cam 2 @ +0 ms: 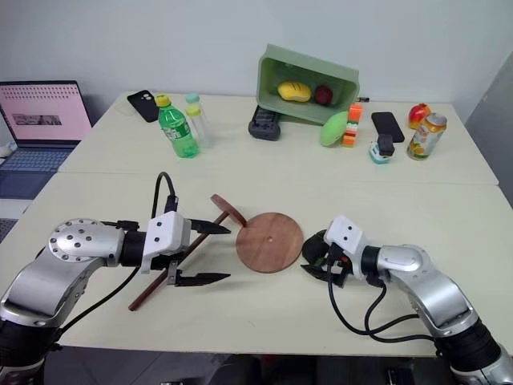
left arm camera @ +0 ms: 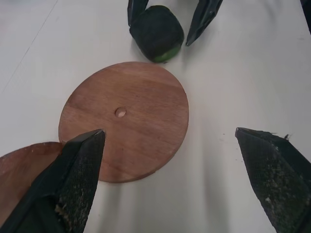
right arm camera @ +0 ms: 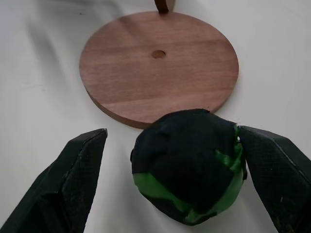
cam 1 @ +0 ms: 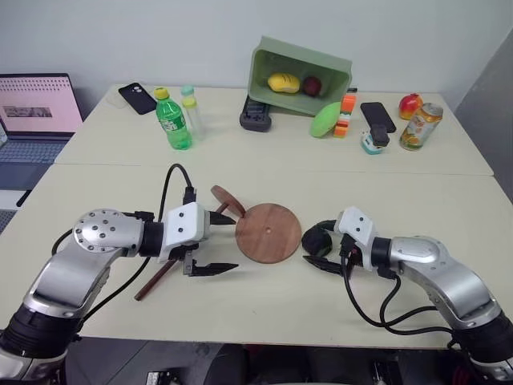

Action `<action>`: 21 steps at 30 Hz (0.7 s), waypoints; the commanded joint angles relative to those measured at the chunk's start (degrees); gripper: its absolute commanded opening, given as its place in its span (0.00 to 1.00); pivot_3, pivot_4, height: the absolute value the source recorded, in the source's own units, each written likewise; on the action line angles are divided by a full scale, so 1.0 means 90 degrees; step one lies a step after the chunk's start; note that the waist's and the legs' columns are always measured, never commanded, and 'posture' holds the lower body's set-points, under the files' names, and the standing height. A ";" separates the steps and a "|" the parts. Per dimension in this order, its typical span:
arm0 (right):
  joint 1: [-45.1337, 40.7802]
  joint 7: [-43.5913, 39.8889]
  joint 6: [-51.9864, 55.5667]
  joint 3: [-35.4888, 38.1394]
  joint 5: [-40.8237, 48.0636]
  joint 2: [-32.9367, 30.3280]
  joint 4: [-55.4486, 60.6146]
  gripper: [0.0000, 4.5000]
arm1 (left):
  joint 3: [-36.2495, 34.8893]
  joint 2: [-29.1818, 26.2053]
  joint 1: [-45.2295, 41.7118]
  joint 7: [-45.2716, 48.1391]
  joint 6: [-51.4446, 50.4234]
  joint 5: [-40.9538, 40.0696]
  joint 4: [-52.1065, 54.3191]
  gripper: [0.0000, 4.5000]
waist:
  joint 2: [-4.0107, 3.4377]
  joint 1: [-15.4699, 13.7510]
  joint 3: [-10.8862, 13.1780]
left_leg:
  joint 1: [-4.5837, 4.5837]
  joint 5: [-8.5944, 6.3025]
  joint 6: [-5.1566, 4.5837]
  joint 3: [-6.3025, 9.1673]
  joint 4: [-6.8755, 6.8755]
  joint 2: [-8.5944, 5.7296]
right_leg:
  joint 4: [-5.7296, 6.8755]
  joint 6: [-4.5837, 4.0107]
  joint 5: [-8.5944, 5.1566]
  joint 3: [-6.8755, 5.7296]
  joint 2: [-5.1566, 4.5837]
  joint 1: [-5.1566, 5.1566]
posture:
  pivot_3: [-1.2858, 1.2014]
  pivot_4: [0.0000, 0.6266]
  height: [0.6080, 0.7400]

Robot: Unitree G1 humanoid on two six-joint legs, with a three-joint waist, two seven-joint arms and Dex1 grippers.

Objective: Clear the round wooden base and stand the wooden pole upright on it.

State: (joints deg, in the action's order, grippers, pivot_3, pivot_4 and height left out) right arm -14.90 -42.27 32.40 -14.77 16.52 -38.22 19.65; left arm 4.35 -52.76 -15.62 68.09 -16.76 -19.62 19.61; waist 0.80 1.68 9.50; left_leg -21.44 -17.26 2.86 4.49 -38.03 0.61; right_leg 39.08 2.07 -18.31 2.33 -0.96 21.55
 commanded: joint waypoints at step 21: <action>-0.0096 0.0904 -0.0521 0.2462 -0.0235 0.0073 -0.1405 0.42 | 0.0325 0.1342 -0.1028 -0.0524 -0.0292 -0.0179 0.0037 1.00 | 0.0000 -0.0021 0.0000 | -0.0021 0.0001 0.0000 0.0009 -0.0017 -0.0009 | 0.0001 0.0002 0.0001 -0.0003 -0.0007 0.0004 | 0.52 0.24 1.00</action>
State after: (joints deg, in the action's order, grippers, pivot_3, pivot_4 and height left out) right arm -13.44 -37.15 29.95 2.84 14.41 -38.33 12.19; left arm 6.62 -42.23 -22.74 64.57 -18.77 -20.28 18.90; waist 0.80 1.50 9.51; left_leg -21.62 -17.25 2.86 4.56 -38.19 0.52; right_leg 39.09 2.08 -18.29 2.30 -1.02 21.56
